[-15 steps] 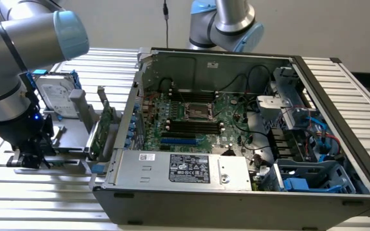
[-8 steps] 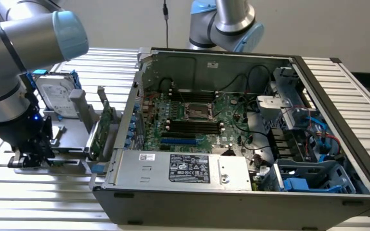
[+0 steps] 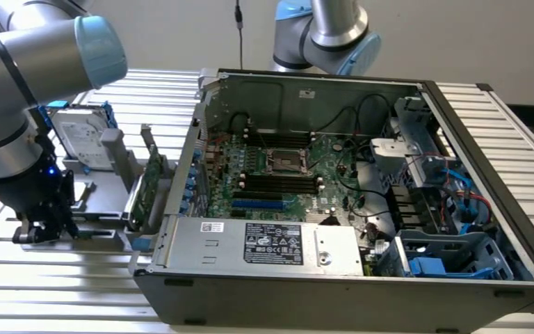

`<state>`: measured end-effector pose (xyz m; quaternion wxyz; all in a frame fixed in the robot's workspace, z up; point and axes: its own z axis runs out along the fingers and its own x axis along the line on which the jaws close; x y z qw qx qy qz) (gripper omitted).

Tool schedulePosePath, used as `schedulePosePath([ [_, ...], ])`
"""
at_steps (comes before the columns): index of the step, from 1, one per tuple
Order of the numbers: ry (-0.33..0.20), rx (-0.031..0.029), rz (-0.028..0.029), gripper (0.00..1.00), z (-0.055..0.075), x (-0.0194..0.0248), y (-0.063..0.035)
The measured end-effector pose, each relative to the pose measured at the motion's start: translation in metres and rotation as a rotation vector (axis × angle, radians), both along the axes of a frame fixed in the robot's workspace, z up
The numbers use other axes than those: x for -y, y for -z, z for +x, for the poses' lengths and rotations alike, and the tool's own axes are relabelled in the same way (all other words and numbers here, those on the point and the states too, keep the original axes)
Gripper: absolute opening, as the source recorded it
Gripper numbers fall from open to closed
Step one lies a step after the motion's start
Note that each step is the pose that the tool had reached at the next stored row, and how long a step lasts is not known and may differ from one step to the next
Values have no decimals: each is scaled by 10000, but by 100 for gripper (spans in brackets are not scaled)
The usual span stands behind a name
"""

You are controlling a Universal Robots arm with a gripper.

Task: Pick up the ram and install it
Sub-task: 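Pick up the ram and move it above insertion slot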

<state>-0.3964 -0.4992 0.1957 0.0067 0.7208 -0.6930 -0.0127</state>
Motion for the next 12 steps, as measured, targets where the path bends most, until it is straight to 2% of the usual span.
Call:
schedulePosePath([
  [1, 1, 1, 8, 18, 0, 1, 1],
  [3, 1, 2, 19, 15, 0, 4, 1],
  [12, 46, -4, 33, 14, 5, 8, 1],
])
